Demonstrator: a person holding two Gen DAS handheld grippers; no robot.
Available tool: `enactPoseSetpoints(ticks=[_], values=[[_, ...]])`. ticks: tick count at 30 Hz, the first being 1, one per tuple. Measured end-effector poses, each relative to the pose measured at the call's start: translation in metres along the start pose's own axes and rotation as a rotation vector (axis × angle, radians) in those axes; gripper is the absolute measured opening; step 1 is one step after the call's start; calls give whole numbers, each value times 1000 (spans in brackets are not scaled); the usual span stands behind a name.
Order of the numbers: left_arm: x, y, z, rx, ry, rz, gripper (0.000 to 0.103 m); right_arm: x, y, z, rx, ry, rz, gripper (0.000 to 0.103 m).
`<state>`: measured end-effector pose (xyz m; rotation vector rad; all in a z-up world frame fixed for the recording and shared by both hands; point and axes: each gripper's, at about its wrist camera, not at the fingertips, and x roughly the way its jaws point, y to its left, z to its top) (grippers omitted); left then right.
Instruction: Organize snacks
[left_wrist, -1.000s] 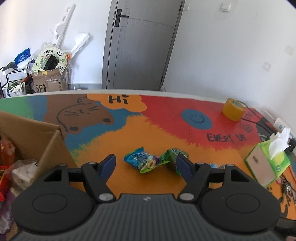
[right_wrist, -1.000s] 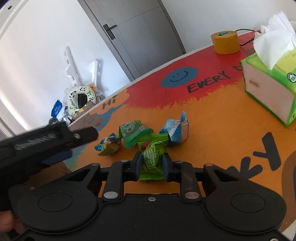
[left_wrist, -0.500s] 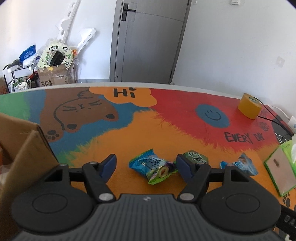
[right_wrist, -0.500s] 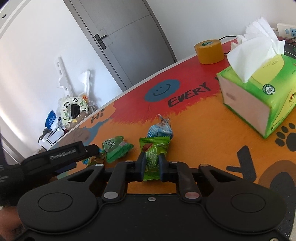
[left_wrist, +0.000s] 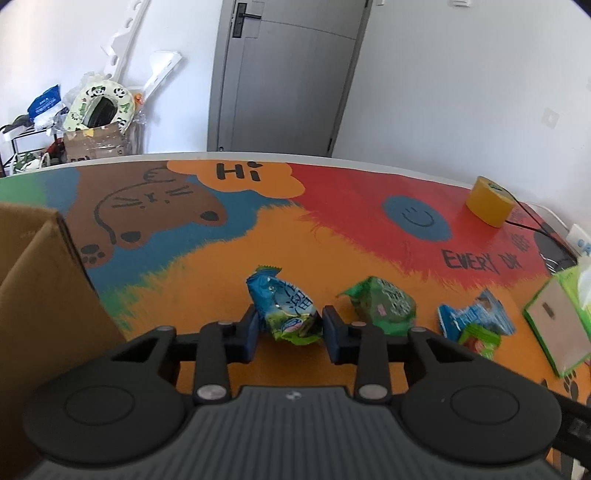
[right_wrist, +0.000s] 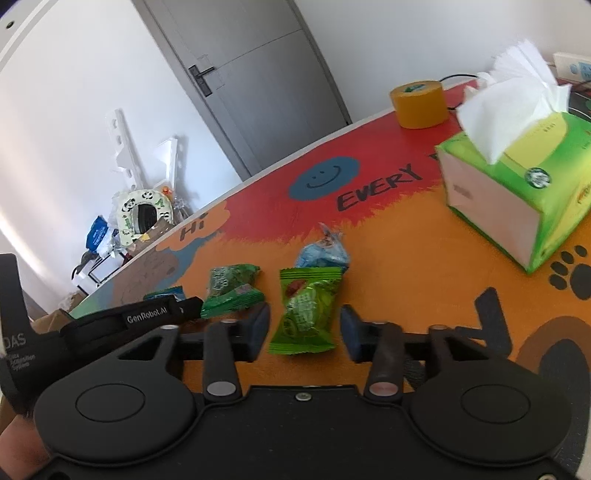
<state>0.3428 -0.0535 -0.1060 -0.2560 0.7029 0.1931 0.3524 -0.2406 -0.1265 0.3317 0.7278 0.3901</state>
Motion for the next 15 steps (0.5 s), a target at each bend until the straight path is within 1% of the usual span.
enactPoseSetpoints(ticks=[2, 3, 4, 5, 7, 13, 15], values=[[-4, 1, -3, 0, 2, -12, 34, 5, 1, -2, -8, 2, -1, 46], [-6, 1, -5, -3, 5, -18, 34, 6, 3, -4, -24, -3, -10, 44], [-8, 1, -6, -4, 7, -22, 34, 6, 4, -4, -34, -5, -25, 33], [-9, 2, -8, -4, 8, -25, 34, 6, 3, -5, -28, -1, -25, 29], [-13, 3, -11, -7, 10, -33, 34, 3, 1, -5, -7, 6, -7, 24], [-28, 5, -21, -12, 17, -65, 34, -10, 0, -15, 19, -2, -8, 19], [-34, 6, -24, -12, 16, -76, 34, -15, 1, -18, 20, -6, -11, 15]])
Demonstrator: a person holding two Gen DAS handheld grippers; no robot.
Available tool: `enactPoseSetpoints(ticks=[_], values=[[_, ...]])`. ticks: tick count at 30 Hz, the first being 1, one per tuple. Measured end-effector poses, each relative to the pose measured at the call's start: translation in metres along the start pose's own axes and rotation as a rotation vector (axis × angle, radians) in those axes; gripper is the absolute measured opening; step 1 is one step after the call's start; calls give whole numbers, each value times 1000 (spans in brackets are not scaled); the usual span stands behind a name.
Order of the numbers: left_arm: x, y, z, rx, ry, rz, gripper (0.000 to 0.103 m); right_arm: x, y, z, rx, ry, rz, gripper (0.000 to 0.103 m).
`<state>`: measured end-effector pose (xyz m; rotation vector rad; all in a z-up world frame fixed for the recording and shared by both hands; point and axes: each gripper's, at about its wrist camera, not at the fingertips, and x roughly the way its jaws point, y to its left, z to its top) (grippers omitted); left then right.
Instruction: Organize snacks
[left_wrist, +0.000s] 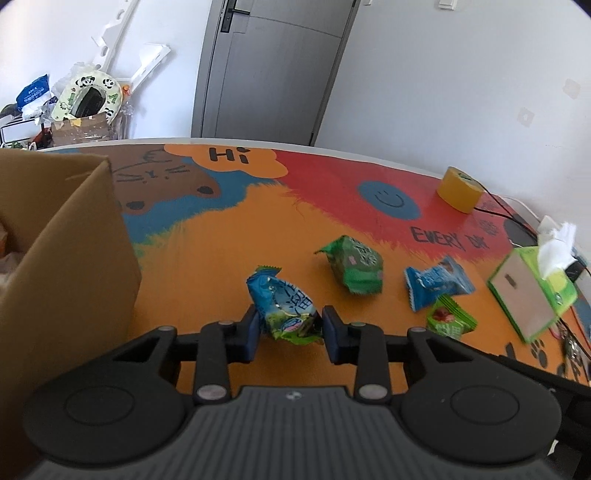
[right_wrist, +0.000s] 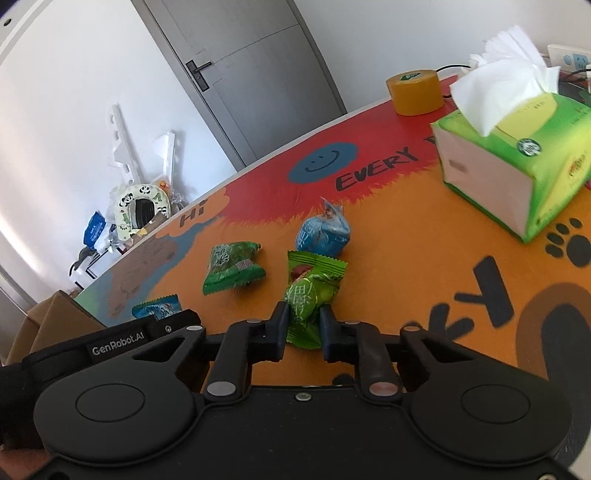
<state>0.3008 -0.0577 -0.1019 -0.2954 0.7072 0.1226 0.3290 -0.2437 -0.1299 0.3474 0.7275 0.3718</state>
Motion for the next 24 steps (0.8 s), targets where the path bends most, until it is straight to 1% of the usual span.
enactPoseSetpoints(ticks=[2, 4, 11, 16, 18, 19, 20, 21, 23, 24], values=[[-7, 0, -4, 7, 0, -14, 34, -6, 1, -4, -1, -6, 2, 7], [-14, 0, -10, 12, 4, -24, 34, -12, 2, -10, -2, -5, 1, 1], [-34, 2, -29, 27, 18, -52, 34, -33, -6, -32, 6, -15, -6, 1], [-40, 3, -35, 40, 40, -56, 35, -41, -12, -35, 22, -28, -15, 1], [-41, 4, -35, 46, 44, -41, 39, -41, -14, -33, 26, -26, -13, 1], [-41, 4, -35, 48, 42, -38, 41, -41, -12, -34, 25, -23, -11, 3], [-42, 4, -34, 47, 38, -41, 47, -40, -11, -32, 26, -20, -13, 6], [-43, 4, -34, 45, 33, -42, 57, -39, -11, -31, 30, -23, -17, 8], [-43, 3, -32, 52, 25, -29, 68, -39, -10, -31, 31, -28, -12, 29], [-43, 3, -32, 57, 20, -22, 69, -37, -9, -30, 31, -31, -18, 33]])
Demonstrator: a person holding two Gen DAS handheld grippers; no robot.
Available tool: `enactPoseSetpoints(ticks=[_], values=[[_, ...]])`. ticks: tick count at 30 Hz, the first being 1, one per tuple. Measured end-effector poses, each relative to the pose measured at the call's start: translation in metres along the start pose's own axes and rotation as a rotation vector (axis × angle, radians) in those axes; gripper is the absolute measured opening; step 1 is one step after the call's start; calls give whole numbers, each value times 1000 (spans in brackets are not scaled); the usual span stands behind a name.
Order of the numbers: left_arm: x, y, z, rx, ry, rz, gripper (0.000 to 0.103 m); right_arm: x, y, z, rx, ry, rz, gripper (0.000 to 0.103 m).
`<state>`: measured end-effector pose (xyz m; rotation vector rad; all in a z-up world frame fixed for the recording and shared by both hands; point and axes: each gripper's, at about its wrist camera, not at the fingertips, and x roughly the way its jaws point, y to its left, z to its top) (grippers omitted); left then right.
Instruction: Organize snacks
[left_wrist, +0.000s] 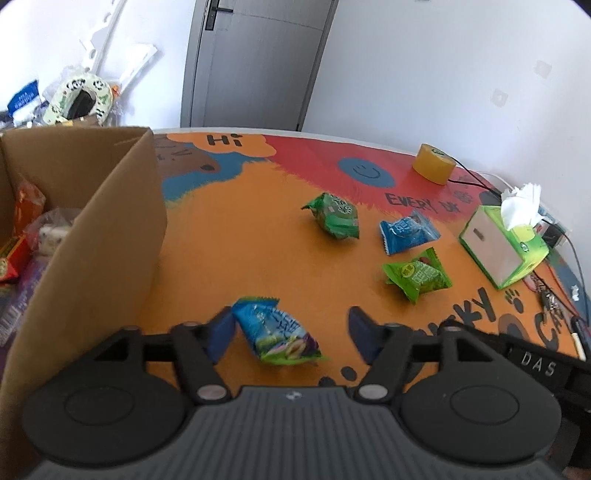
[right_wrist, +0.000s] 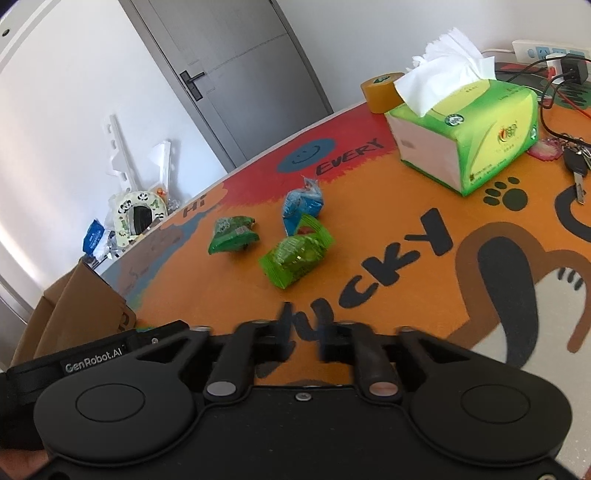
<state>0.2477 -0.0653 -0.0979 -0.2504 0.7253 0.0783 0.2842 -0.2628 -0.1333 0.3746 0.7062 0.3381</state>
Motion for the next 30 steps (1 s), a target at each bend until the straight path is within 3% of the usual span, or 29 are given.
enactPoseSetpoints(ticks=[4, 7, 11, 16, 20, 30], values=[[5, 2, 0, -7, 5, 5, 68, 9, 3, 7, 0, -7, 0, 39], [10, 5, -1, -15, 17, 12, 64, 17, 7, 12, -20, -15, -7, 53], [13, 3, -1, 5, -6, 56, 37, 24, 10, 18, -39, -16, -5, 58], [14, 3, 4, 6, -8, 28, 29, 30, 12, 22, -62, -16, -12, 62], [12, -1, 10, -1, -31, 18, 15, 34, 12, 24, -69, -12, -12, 66], [15, -6, 15, 19, -30, 25, 17, 48, 18, 30, -115, -15, -24, 70]])
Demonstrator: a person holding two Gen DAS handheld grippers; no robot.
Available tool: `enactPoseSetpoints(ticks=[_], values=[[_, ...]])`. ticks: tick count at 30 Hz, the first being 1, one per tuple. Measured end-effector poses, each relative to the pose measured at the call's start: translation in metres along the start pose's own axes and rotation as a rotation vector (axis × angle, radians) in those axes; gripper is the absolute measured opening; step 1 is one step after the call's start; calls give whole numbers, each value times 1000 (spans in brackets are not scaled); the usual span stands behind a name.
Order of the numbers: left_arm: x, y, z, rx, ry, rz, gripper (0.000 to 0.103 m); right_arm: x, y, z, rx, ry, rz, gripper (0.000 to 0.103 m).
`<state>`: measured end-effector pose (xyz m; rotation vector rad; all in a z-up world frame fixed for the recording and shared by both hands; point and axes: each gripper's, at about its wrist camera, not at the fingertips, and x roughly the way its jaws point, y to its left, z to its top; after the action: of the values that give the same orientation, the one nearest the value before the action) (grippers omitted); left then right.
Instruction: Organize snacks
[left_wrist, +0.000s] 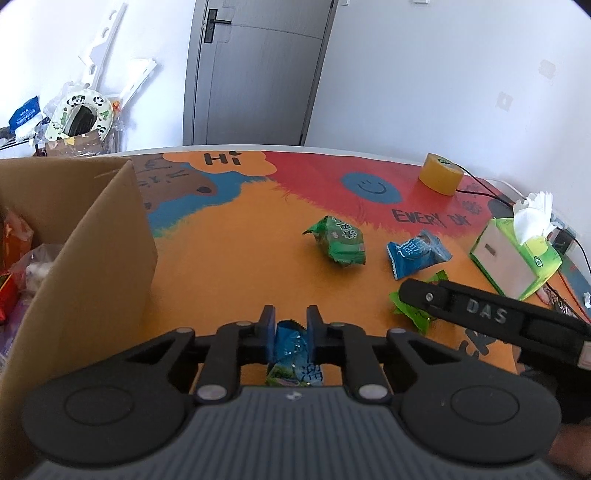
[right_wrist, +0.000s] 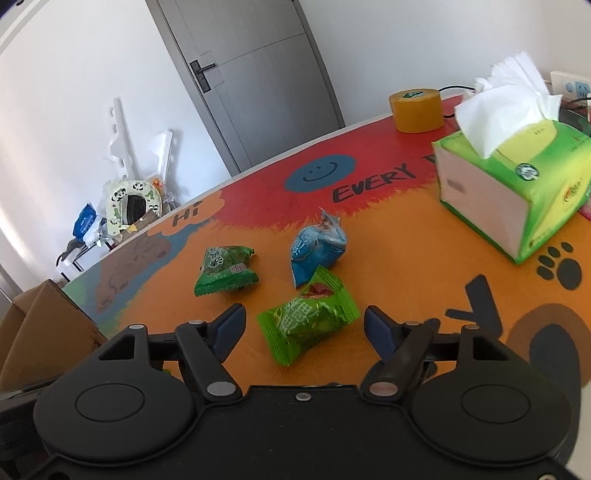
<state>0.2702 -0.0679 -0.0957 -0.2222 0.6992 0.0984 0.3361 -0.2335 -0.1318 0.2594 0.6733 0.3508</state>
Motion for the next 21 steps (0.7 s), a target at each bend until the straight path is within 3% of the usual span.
enactPoseSetpoints(ticks=[1, 4, 7, 9, 11, 21], values=[[0, 1, 0, -6, 5, 5, 17, 0, 1, 0, -9, -3, -9, 67], [1, 3, 1, -23, 22, 10, 19, -2, -1, -1, -14, 2, -20, 34], [-2, 3, 0, -30, 23, 10, 34, -9, -8, -4, 9, 7, 8, 32], [-7, 1, 0, -27, 12, 17, 54, -14, -9, -7, 12, 4, 9, 31], [-13, 0, -2, -24, -6, 13, 60, -18, -11, -9, 21, 7, 12, 31], [-13, -1, -18, 14, 18, 36, 63, -38, -10, -22, 26, 10, 11, 31]])
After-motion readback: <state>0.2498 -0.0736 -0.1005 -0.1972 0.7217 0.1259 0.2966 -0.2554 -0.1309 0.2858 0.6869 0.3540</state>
